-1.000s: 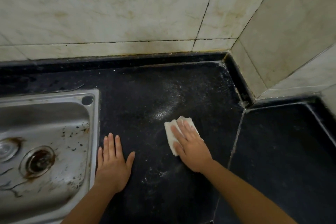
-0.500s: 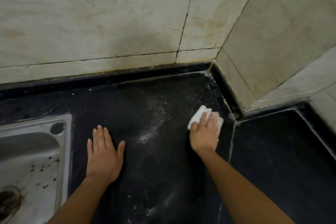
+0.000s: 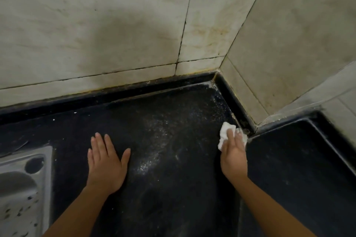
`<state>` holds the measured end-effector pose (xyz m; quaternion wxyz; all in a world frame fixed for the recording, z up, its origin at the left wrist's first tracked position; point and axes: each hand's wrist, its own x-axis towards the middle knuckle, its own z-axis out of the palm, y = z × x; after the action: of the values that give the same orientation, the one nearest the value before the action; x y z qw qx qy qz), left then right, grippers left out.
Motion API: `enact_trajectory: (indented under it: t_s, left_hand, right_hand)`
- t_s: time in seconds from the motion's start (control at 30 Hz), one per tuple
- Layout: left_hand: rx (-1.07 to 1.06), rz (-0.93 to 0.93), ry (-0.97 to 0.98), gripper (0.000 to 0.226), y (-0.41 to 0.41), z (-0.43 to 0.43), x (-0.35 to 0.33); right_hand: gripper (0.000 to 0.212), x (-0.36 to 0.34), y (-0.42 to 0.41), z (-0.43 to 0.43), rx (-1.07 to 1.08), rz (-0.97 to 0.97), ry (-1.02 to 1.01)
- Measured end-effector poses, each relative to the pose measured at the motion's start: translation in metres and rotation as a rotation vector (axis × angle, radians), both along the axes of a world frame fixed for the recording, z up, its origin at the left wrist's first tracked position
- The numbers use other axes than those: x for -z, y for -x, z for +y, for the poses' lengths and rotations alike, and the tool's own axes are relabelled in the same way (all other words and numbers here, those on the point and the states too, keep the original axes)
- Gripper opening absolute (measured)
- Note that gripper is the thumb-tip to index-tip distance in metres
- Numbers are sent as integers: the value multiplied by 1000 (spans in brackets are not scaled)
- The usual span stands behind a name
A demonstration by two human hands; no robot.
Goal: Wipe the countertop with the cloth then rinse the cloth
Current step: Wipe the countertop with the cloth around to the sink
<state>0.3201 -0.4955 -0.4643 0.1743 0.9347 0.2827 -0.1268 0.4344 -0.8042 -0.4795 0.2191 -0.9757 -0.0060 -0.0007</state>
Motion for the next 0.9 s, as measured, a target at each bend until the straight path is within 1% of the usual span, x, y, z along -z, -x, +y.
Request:
enact_trajectory:
  t_s: [0.1,0.2,0.23,0.33,0.37,0.4,0.43,0.47,0.5,0.53,0.57,0.67,0.73,0.8,0.83,0.9]
  left_hand:
    - [7,33,11,80,-2,1,-1]
    - [17,59,33,79,-3,3,-3]
    - [20,60,33,79,-3,3,-2]
    - [21,68,32,78,-4,3,-2]
    - [24,75,33,78,-4,3,-2]
    - [27,83,38,78,-4,3,-3]
    - [27,89,45,78,-4,3,-3]
    - [26,92,51,78,-5,4,-3]
    - [25,97,54,78,-5,5,-3]
    - [28,104,57,78,-5,5,-4]
    - [32,111,60,78,-5,5,-5]
    - [28,116,75,78,-6,5,-6]
    - [29,120,74,78,-6,6,-5]
    - [32,131,79,77,-6,6,-5]
    - [33,138,83,76,-7,6,-5]
    - [39,157,87,75,-8,7,-7]
  right_hand:
    - [46,-3,-18,19,68,-8,-17]
    - [51,-1,-44,26,3,-4,44]
    - [51,1,-54,28,-7,-1,44]
    - [48,3,-72,38,59,5,10]
    - [47,1,-72,43,39,-2,-9]
    - [45,-2,-69,46,-60,-5,-37]
    - [44,-5,-63,48,-233,-8,-60]
    - [43,-9,-56,46,-421,-5,-57]
    - [42,-10,-52,40,-564,7,-28]
    - [43,-11,-52,32,-624,12,1]
    - [45,-10,-56,24,-581,4,13]
    - [45,-4,-76,15,-219,-19,-14]
    - [45,-1,-92,30,-119,-10,30]
    - [45,0,-108,51,-114,-2,58]
    - [45,-2,-114,61,-140,14,41]
    - [45,-10,-118,76,-266,61,-29]
